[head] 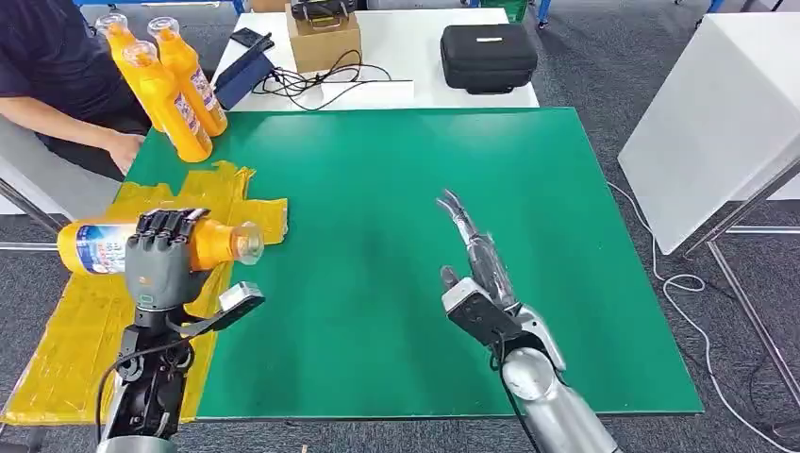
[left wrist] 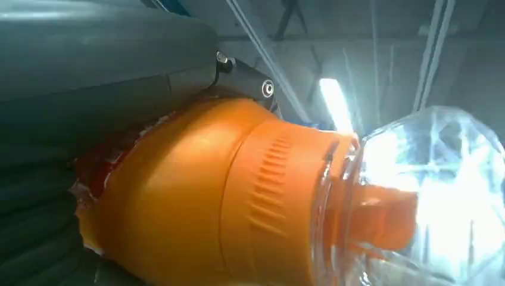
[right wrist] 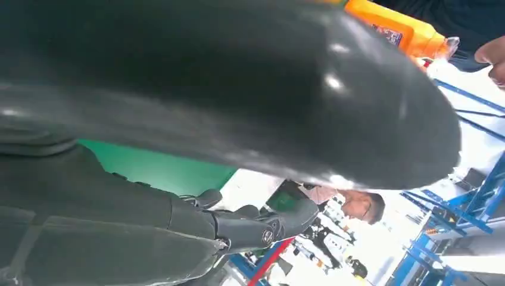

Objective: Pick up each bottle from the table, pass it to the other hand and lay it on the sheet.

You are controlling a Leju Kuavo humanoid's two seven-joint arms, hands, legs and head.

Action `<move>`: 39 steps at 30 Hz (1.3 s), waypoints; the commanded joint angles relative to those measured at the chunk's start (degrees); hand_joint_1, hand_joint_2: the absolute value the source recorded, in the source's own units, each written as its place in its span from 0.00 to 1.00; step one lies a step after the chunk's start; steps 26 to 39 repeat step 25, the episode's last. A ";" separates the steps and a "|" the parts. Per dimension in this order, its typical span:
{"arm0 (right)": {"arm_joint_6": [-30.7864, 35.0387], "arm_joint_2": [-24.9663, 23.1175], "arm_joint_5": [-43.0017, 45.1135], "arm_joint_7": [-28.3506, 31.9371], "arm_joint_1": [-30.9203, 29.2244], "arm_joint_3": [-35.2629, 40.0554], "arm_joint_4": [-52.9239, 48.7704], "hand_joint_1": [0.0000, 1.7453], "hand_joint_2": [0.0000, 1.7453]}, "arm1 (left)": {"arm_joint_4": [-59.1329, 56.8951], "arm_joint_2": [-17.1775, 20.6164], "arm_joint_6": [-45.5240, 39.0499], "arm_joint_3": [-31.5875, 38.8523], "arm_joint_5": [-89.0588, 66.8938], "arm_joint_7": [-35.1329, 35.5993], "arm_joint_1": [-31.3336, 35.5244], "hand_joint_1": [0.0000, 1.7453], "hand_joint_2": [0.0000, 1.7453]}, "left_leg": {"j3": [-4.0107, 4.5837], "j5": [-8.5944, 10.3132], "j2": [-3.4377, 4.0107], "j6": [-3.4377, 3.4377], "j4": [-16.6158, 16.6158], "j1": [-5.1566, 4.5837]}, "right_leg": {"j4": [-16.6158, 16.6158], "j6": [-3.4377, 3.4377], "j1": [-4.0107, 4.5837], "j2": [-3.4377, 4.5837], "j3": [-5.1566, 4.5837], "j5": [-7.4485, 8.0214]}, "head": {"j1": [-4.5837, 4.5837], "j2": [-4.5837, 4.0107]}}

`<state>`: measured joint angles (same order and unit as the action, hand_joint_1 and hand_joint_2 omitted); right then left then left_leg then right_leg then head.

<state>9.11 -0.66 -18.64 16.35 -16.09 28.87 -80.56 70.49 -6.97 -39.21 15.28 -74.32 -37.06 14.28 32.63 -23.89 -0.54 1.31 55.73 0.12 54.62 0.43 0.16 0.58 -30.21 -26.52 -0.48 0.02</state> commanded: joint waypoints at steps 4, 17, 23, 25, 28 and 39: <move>-1.09 2.94 2.48 -0.76 -4.40 3.24 2.41 0.00 0.00 | -21.52 0.93 -0.79 1.40 -7.84 5.13 8.92 1.00 1.00 | -0.29 -0.08 0.00 -0.04 -0.04 0.03 | -0.12 0.10 0.03 -0.11 0.35 -0.06 | 0.00 0.00; -1.82 4.60 4.38 -0.59 -5.64 5.88 3.03 0.00 0.00 | -34.87 2.59 -0.79 1.17 -2.09 6.12 5.30 0.30 1.00 | -0.28 -0.08 -0.02 -0.04 -0.08 0.00 | -0.13 0.08 0.00 -0.09 0.34 -0.06 | -0.02 0.00; -2.00 6.04 4.81 -0.44 -5.45 6.25 3.13 0.00 0.00 | -46.50 3.56 -0.79 0.68 2.48 4.07 7.35 0.00 0.00 | -0.26 -0.09 0.08 -0.05 -0.07 0.02 | -0.13 0.07 0.03 -0.03 0.31 -0.04 | 0.00 0.00; -2.42 6.40 5.66 -0.10 -5.83 6.24 4.30 0.00 0.00 | -50.06 3.76 -0.79 -0.28 5.04 3.18 8.29 0.00 0.00 | -0.26 -0.09 -0.04 -0.05 -0.06 0.02 | -0.13 0.08 0.02 -0.16 0.35 -0.07 | 0.00 0.00; -2.42 6.40 5.66 -0.10 -5.83 6.24 4.30 0.00 0.00 | -50.06 3.76 -0.79 -0.28 5.04 3.18 8.29 0.00 0.00 | -0.26 -0.09 -0.04 -0.05 -0.06 0.02 | -0.13 0.08 0.02 -0.16 0.35 -0.07 | 0.00 0.00; -2.42 6.40 5.66 -0.10 -5.83 6.24 4.30 0.00 0.00 | -50.06 3.76 -0.79 -0.28 5.04 3.18 8.29 0.00 0.00 | -0.26 -0.09 -0.04 -0.05 -0.06 0.02 | -0.13 0.08 0.02 -0.16 0.35 -0.07 | 0.00 0.00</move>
